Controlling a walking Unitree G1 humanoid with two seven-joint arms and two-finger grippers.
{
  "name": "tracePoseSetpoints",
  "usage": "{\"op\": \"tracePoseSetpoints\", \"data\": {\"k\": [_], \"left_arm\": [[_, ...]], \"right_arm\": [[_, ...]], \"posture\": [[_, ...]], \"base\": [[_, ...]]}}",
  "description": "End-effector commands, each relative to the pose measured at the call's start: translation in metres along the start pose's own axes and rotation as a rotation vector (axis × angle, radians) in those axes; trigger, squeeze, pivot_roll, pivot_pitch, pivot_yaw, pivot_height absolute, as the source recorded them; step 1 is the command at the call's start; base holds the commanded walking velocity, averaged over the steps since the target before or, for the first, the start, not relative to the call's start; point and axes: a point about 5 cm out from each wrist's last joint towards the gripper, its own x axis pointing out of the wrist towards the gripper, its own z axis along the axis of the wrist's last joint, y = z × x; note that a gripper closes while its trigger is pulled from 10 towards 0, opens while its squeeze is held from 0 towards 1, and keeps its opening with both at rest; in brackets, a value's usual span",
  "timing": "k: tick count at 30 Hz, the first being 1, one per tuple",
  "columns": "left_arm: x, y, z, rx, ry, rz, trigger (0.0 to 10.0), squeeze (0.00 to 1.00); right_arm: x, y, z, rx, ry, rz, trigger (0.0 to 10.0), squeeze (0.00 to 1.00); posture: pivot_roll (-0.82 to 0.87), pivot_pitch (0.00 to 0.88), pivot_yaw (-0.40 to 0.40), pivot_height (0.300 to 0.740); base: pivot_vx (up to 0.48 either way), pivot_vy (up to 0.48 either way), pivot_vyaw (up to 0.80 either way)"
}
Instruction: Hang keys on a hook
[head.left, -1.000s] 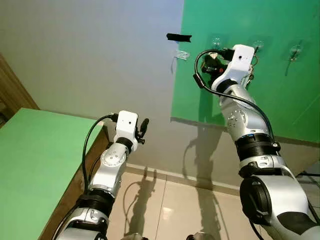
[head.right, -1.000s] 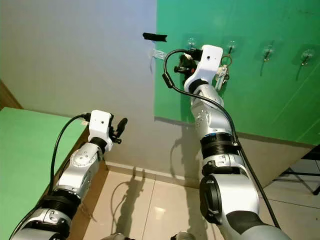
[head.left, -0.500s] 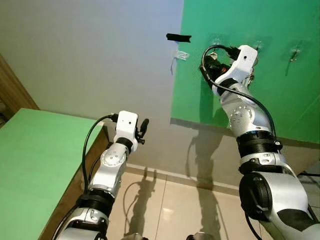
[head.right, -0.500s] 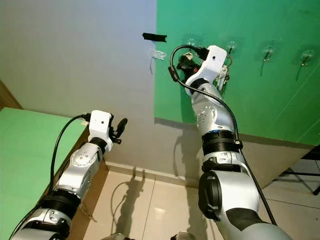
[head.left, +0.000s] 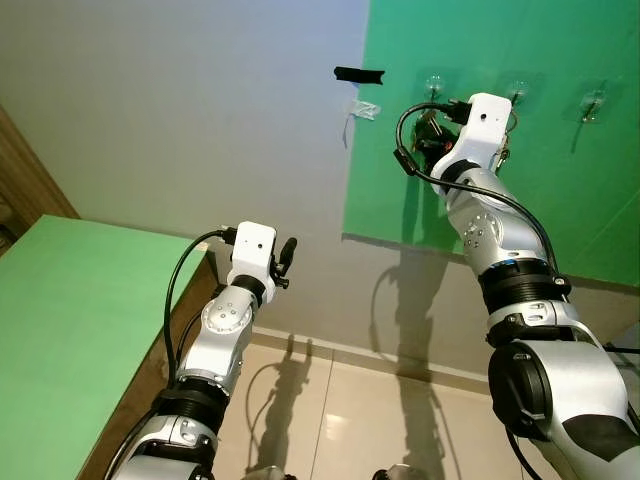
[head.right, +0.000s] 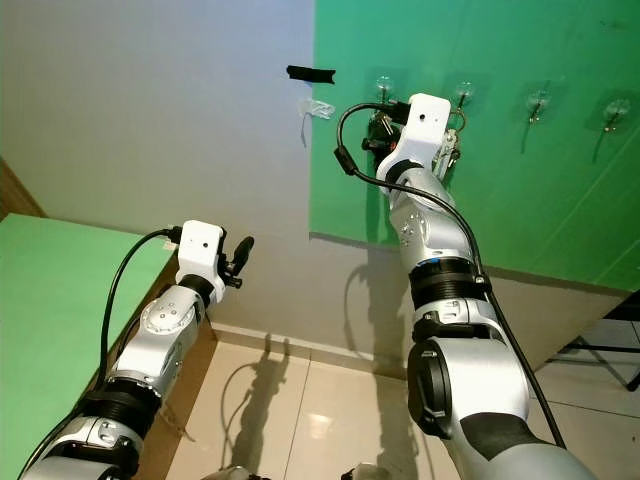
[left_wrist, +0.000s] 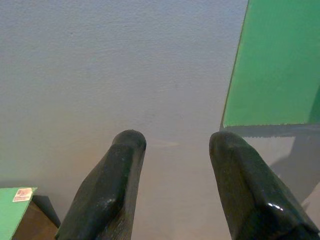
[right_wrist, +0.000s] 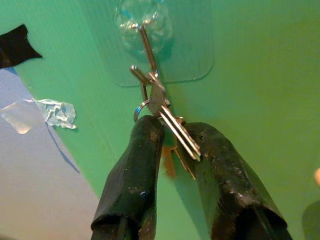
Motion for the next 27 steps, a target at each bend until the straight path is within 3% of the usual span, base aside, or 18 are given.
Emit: {"op": "tracePoseSetpoints", "data": {"k": [1,12,17,22,27], "left_arm": [[0.000,-0.001,0.001,0.007,0.000,-0.005,10.0,0.00],[0.000,-0.002,0.001,0.009,0.003,-0.007,10.0,0.00],[0.000,-0.002,0.000,0.011,0.003,-0.009,10.0,0.00],[-0.006,-0.002,-0.003,0.034,-0.004,-0.049,10.0,0.00],[-0.011,0.000,-0.008,0.042,0.015,-0.053,10.0,0.00]], "right_arm": [[0.001,-0.001,0.005,-0.016,-0.018,-0.009,10.0,1.00],[0.001,-0.001,0.007,-0.019,-0.041,-0.011,10.0,1.00],[-0.002,-0.001,0.009,-0.108,-0.070,-0.024,10.0,1.00],[-0.023,-0.004,-0.014,-0.320,-0.066,0.011,10.0,1.00],[-0.048,-0.011,-0.039,-0.348,-0.024,0.003,10.0,1.00]], "posture": [[-0.09,0.000,0.021,0.740],[-0.10,0.000,0.024,0.740],[-0.09,0.000,0.018,0.740],[-0.10,0.000,0.014,0.740],[-0.10,0.000,0.016,0.740]], "base": [[0.000,0.000,0.00],[0.000,0.000,0.00],[0.000,0.000,0.00],[0.000,0.000,0.00],[0.000,0.000,0.00]]}}
